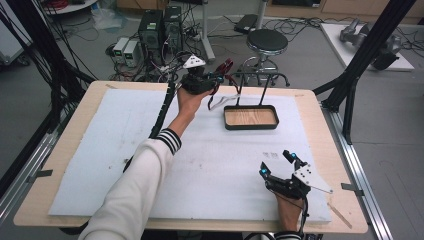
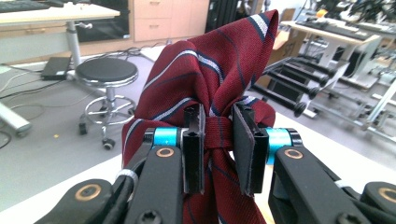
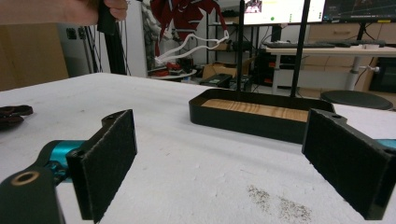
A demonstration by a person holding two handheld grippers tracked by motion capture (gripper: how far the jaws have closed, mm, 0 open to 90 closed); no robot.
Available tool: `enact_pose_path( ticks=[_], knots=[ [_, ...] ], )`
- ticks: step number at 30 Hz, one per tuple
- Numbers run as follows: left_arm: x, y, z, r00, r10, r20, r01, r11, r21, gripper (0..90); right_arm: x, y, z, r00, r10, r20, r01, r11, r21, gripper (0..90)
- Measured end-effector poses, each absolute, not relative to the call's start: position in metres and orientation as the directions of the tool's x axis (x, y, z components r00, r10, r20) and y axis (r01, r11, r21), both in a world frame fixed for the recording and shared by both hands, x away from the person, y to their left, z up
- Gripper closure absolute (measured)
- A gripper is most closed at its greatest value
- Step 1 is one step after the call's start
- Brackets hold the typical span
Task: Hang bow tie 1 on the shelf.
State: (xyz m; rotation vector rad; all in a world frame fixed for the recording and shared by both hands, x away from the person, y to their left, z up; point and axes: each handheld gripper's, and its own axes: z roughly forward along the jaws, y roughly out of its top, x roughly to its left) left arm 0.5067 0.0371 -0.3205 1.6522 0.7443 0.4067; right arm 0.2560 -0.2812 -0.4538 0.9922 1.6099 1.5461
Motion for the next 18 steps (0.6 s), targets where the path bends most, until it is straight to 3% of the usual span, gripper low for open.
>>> enact_pose_path(
  ticks=[9,18],
  knots=[
    [0.5061,0.0383,-0.3217,0.707,0.696,-0.124,0.277,-0.111,0.954,72.9,0.2559,-0.2812,-0.4538,-0.474,0.880,0.033,0.065,-0.002,0.998,9.4],
    [0.5092,0.0420,-0.3237,0.679,0.718,-0.153,0.317,-0.099,0.943,53.6,0.2558,-0.2817,-0.4540,-0.477,0.878,0.032,0.061,-0.003,0.998,9.4]
  ],
)
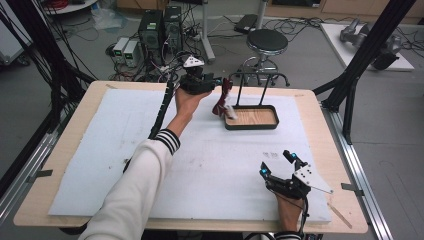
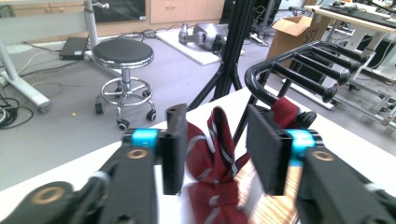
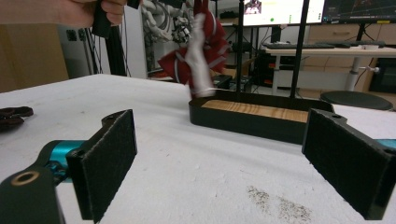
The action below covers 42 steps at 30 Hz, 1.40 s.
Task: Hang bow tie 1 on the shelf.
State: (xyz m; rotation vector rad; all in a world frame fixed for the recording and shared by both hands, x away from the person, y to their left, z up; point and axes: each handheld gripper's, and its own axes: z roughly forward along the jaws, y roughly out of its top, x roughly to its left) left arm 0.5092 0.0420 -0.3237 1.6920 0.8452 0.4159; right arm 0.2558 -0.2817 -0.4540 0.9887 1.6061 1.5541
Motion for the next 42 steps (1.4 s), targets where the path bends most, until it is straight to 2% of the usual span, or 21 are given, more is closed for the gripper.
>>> enact_pose_path(
  ticks=[4,7,15,22,29,42],
  knots=[
    [0.509,0.045,-0.324,0.682,0.716,-0.147,0.302,-0.093,0.949,37.1,0.256,-0.282,-0.454,-0.476,0.879,0.034,0.063,-0.004,0.998,9.4],
    [0.507,0.049,-0.325,0.689,0.713,-0.130,0.276,-0.093,0.957,29.4,0.256,-0.281,-0.454,-0.475,0.879,0.035,0.064,-0.005,0.998,9.4],
    [0.500,0.064,-0.327,0.706,0.700,-0.108,0.241,-0.094,0.966,18.3,0.256,-0.281,-0.454,-0.476,0.879,0.035,0.064,-0.005,0.998,9.4],
    [0.479,0.080,-0.329,0.724,0.687,-0.058,0.195,-0.124,0.973,17.1,0.256,-0.282,-0.454,-0.473,0.880,0.039,0.068,-0.008,0.998,9.4],
    [0.460,0.096,-0.326,0.740,0.670,-0.047,0.166,-0.114,0.980,16.5,0.256,-0.281,-0.454,-0.473,0.880,0.038,0.068,-0.006,0.998,9.4],
    [0.400,0.127,-0.323,0.777,0.629,0.004,0.109,-0.140,0.984,16.4,0.255,-0.281,-0.454,-0.474,0.880,0.029,0.062,0.001,0.998,9.4]
  ],
)
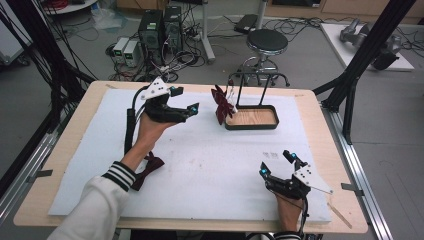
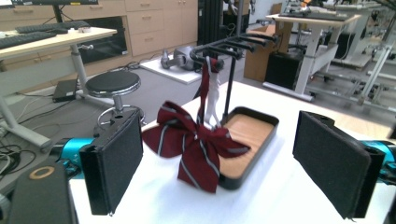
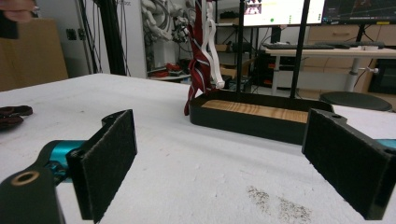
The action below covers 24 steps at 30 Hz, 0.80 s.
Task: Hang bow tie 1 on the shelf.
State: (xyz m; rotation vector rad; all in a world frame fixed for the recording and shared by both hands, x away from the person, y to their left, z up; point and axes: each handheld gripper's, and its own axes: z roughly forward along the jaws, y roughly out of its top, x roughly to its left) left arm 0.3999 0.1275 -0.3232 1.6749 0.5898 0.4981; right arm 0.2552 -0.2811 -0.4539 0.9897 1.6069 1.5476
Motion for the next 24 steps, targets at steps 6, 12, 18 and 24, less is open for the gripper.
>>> enact_pose_path(
  ticks=[6,12,18,24],
  knots=[
    [0.374,0.158,-0.328,0.770,0.637,0.021,0.087,-0.137,0.987,16.5,0.255,-0.281,-0.454,-0.474,0.880,0.029,0.062,0.001,0.998,9.4],
    [0.351,0.189,-0.332,0.761,0.648,0.032,0.063,-0.124,0.990,16.6,0.255,-0.281,-0.454,-0.473,0.881,0.027,0.061,0.002,0.998,9.4],
    [0.332,0.217,-0.341,0.746,0.665,0.036,0.061,-0.122,0.991,16.6,0.255,-0.281,-0.454,-0.472,0.881,0.023,0.057,0.005,0.998,9.4],
    [0.316,0.242,-0.357,0.730,0.683,0.034,0.063,-0.117,0.991,16.6,0.255,-0.280,-0.454,-0.471,0.882,0.026,0.061,0.004,0.998,9.4]
  ],
)
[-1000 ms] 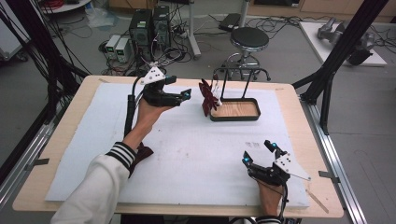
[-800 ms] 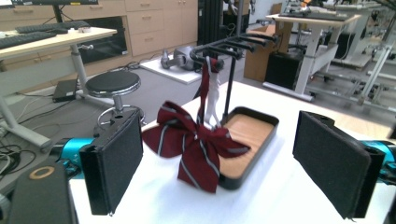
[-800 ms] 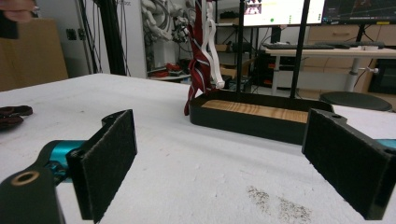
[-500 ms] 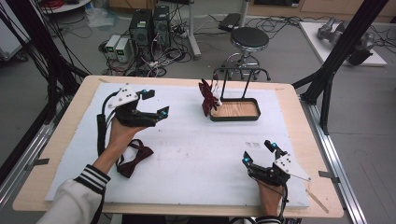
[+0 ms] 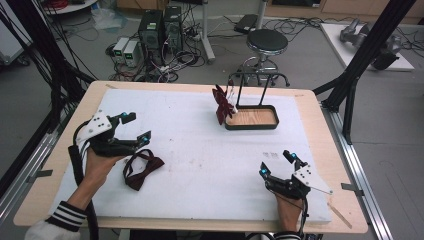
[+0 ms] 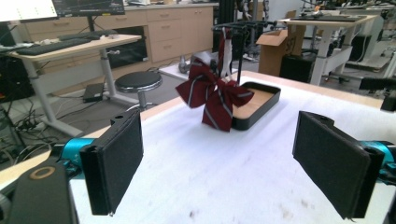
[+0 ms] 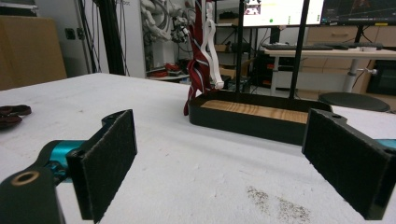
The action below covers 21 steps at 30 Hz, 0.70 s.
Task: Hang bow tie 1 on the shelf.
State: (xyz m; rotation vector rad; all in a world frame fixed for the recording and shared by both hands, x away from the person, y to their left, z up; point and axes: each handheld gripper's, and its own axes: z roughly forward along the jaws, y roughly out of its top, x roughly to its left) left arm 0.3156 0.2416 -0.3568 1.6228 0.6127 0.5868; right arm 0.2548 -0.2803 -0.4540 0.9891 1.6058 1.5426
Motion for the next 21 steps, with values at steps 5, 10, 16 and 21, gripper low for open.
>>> enact_pose_path(
  ticks=[5,10,16,21],
  knots=[
    [0.305,0.258,-0.368,0.719,0.695,0.023,0.070,-0.104,0.992,16.5,0.255,-0.280,-0.454,-0.469,0.883,0.024,0.061,0.006,0.998,9.4],
    [0.298,0.269,-0.373,0.712,0.702,0.021,0.071,-0.101,0.992,16.5,0.255,-0.280,-0.454,-0.468,0.883,0.025,0.064,0.006,0.998,9.4],
    [0.296,0.274,-0.376,0.717,0.697,0.016,0.067,-0.092,0.994,16.5,0.255,-0.280,-0.454,-0.467,0.884,0.021,0.061,0.008,0.998,9.4],
    [0.296,0.275,-0.382,0.710,0.704,0.003,0.073,-0.078,0.994,16.5,0.255,-0.280,-0.454,-0.466,0.885,0.020,0.062,0.010,0.998,9.4]
  ],
)
